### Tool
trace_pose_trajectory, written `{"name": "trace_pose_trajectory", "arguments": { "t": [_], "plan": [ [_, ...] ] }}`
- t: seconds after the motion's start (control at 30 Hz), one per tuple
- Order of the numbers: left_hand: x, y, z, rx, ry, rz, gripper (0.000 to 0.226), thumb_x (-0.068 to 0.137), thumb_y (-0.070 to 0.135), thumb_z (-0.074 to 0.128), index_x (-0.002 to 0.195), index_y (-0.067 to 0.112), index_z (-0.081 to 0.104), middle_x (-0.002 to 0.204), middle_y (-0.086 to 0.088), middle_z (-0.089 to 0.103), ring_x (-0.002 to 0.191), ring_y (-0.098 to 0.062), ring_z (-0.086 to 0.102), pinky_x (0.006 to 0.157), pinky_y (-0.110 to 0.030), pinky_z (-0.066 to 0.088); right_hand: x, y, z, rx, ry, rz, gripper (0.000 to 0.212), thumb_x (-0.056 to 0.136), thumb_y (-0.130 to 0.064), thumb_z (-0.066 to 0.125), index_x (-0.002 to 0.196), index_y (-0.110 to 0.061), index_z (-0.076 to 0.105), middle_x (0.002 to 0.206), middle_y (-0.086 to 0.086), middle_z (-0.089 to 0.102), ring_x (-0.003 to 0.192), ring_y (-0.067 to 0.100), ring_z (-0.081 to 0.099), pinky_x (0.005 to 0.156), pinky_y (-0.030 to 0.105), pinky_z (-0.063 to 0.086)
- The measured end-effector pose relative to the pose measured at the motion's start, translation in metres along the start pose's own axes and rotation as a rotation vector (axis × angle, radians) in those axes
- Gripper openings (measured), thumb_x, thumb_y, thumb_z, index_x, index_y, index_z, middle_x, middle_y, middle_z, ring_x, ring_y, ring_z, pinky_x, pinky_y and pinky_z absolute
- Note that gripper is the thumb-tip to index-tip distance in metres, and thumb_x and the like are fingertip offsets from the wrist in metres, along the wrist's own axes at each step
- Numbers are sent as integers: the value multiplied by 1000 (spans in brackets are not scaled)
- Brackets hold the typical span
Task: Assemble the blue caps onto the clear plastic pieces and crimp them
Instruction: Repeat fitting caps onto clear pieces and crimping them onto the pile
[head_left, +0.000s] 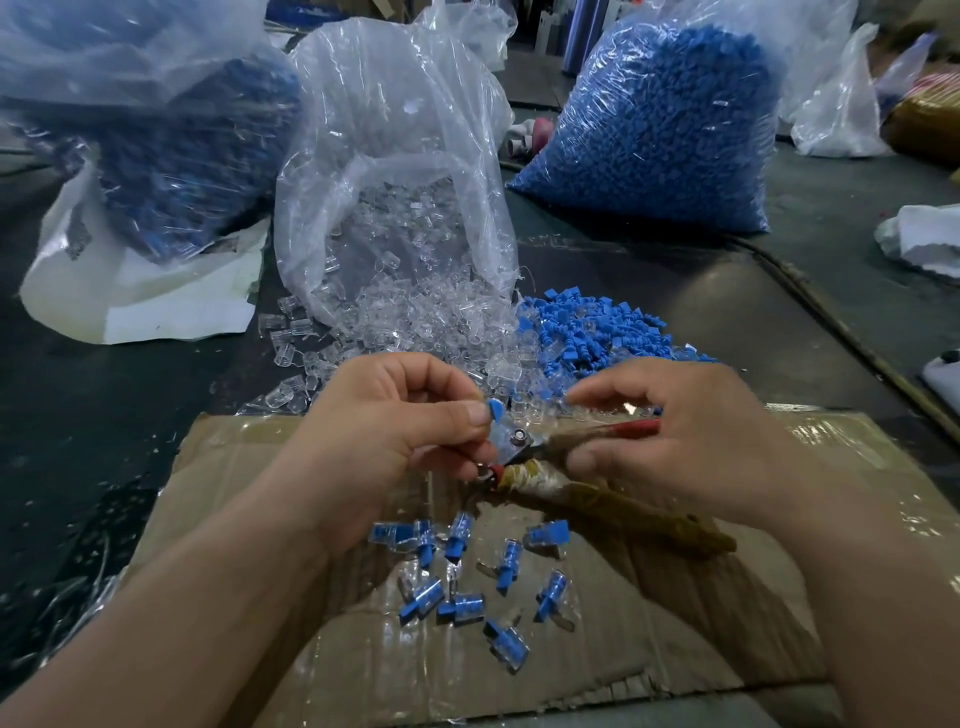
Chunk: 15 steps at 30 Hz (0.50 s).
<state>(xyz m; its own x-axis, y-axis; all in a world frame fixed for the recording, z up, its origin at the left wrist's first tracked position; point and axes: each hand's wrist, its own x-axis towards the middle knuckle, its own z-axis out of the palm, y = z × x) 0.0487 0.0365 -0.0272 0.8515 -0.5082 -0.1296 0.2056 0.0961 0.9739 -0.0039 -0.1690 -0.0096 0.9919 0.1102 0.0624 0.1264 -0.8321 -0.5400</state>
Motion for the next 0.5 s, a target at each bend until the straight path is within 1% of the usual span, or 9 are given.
{"name": "trace_pose_trajectory", "arguments": {
  "t": [0.03, 0.07, 0.13, 0.2, 0.27, 0.3, 0.37, 0.43, 0.5],
  "plan": [
    [0, 0, 0, 0, 8, 6, 8, 57, 3, 65, 56, 11, 67, 59, -12, 65, 56, -23, 66, 46, -21, 52, -1, 5, -6, -41, -78, 48, 45, 43, -70, 63, 84, -55, 52, 88, -34, 53, 95, -18, 45, 74, -1, 34],
    [0, 0, 0, -1, 15, 12, 8, 56, 4, 65, 56, 12, 68, 59, -12, 65, 57, -22, 66, 46, -21, 52, -2, 8, -11, -81, -167, 79, 46, 44, -67, 69, 84, -56, 50, 94, -33, 52, 96, -16, 45, 76, 3, 35],
    [1, 0, 0, -12, 29, 17, 8, 55, 6, 65, 55, 13, 68, 59, -10, 65, 56, -22, 67, 46, -21, 52, -3, 13, -12, -196, -328, 75, 61, 47, -63, 75, 101, -55, 47, 103, -32, 45, 98, -12, 41, 80, 8, 34],
    [2, -1, 0, -23, 43, 23, 9, 55, 6, 65, 55, 13, 69, 58, -10, 64, 56, -21, 67, 46, -21, 52, -2, 15, -6, -316, -368, 31, 81, 48, -64, 76, 119, -51, 40, 104, -32, 35, 95, -10, 32, 77, 6, 28],
    [3, -1, 0, -28, 53, 27, 8, 56, 5, 65, 55, 12, 68, 58, -10, 64, 56, -22, 67, 46, -21, 52, -1, 13, -3, -382, -328, 18, 85, 50, -63, 75, 124, -49, 36, 101, -31, 30, 95, -7, 27, 75, 13, 28],
    [3, -1, 0, -34, 56, 27, 8, 56, 4, 65, 55, 12, 68, 58, -11, 64, 56, -22, 67, 46, -21, 52, -1, 12, -2, -384, -309, 15, 83, 51, -62, 75, 124, -48, 37, 100, -30, 30, 95, -6, 27, 77, 17, 29],
    [3, -2, -1, -47, 60, 24, 7, 56, 4, 65, 55, 11, 67, 59, -11, 64, 56, -22, 66, 45, -21, 52, 1, 9, -1, -360, -294, 27, 73, 54, -59, 76, 118, -46, 41, 98, -28, 34, 92, -4, 31, 76, 19, 32],
    [3, -1, 0, -55, 63, 25, 8, 55, 3, 65, 55, 11, 67, 59, -11, 64, 56, -21, 66, 45, -20, 51, 1, 5, 1, -377, -287, 37, 59, 58, -52, 73, 109, -43, 44, 94, -25, 37, 87, -1, 35, 72, 19, 35],
    [3, -1, 0, -62, 74, 32, 7, 55, 3, 65, 56, 10, 67, 59, -11, 64, 56, -21, 66, 44, -20, 51, 1, 2, 6, -431, -266, 26, 46, 63, -48, 66, 102, -38, 43, 92, -19, 39, 86, 4, 37, 70, 23, 38]
  ]
}}
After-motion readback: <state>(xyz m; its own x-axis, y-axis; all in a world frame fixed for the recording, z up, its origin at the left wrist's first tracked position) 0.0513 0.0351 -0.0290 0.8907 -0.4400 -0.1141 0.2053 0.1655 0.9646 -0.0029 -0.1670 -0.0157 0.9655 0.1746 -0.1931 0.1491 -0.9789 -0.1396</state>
